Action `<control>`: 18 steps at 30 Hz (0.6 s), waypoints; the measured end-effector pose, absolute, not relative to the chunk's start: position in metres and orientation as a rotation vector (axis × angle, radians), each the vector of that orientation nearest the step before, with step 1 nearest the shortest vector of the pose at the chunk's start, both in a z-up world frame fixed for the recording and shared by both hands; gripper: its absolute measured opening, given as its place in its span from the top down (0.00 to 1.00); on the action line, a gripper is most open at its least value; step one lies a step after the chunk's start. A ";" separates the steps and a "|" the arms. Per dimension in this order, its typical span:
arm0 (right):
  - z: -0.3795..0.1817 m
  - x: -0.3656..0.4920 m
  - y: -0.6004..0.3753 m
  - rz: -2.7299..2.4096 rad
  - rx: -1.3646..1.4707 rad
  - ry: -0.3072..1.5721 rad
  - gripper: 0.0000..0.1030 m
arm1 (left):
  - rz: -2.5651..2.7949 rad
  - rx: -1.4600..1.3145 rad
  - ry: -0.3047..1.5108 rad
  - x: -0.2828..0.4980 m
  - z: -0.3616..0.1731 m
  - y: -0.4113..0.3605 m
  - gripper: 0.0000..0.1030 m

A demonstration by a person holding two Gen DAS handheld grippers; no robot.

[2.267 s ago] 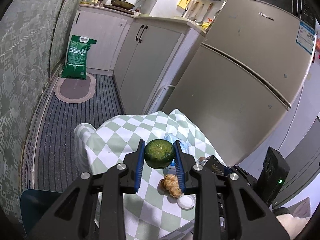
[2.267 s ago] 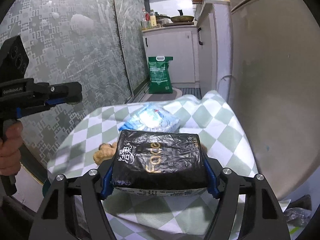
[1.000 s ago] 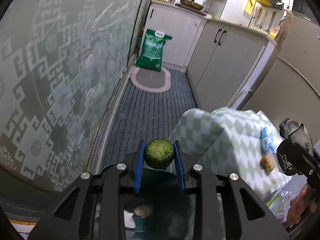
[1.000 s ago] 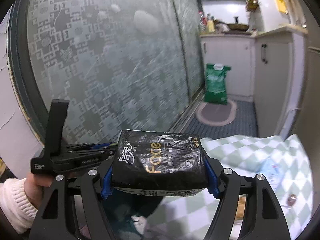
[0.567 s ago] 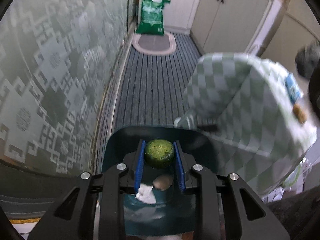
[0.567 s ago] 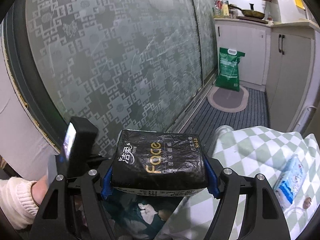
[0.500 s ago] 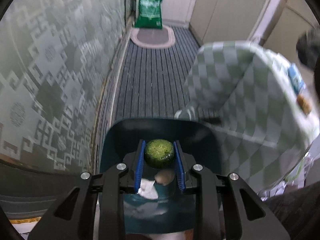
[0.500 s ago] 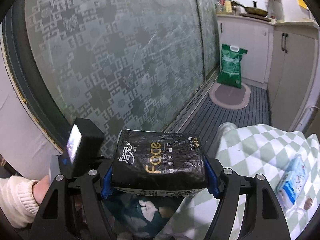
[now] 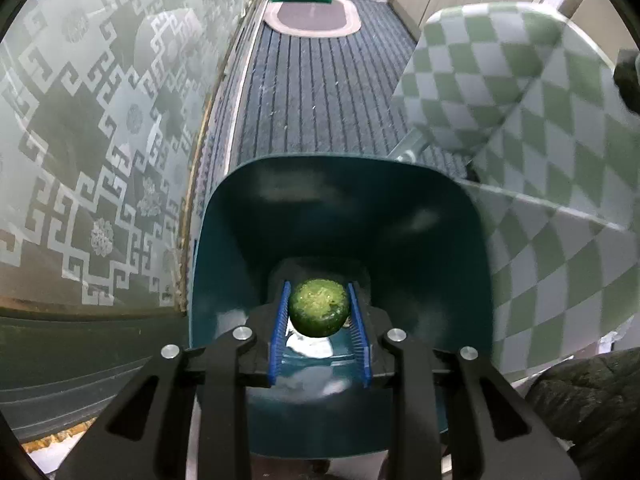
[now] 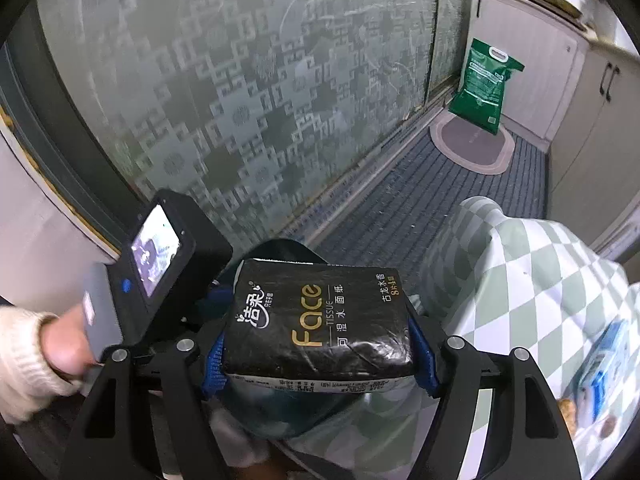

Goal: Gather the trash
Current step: 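Carry the lime over the teal bin and open the left tool, then lower the black tissue pack into the teal bin and open the right tool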

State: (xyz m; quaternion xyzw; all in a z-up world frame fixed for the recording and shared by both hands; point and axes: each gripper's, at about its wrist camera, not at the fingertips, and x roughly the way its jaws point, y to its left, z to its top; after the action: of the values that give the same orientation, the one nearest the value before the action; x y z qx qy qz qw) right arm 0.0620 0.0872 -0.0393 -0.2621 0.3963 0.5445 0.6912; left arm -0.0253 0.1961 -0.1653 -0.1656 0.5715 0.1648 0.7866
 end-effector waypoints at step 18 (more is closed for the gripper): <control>-0.067 0.045 0.113 1.212 -0.774 0.904 0.29 | 0.552 -0.388 0.901 -0.051 -0.073 0.232 0.62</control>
State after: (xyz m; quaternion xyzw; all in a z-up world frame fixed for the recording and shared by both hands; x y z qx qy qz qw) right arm 0.0450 0.1127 -0.0667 -0.3421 0.3995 0.5357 0.6606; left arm -0.0508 0.2318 -0.0729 -0.1838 0.4272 0.2615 0.8458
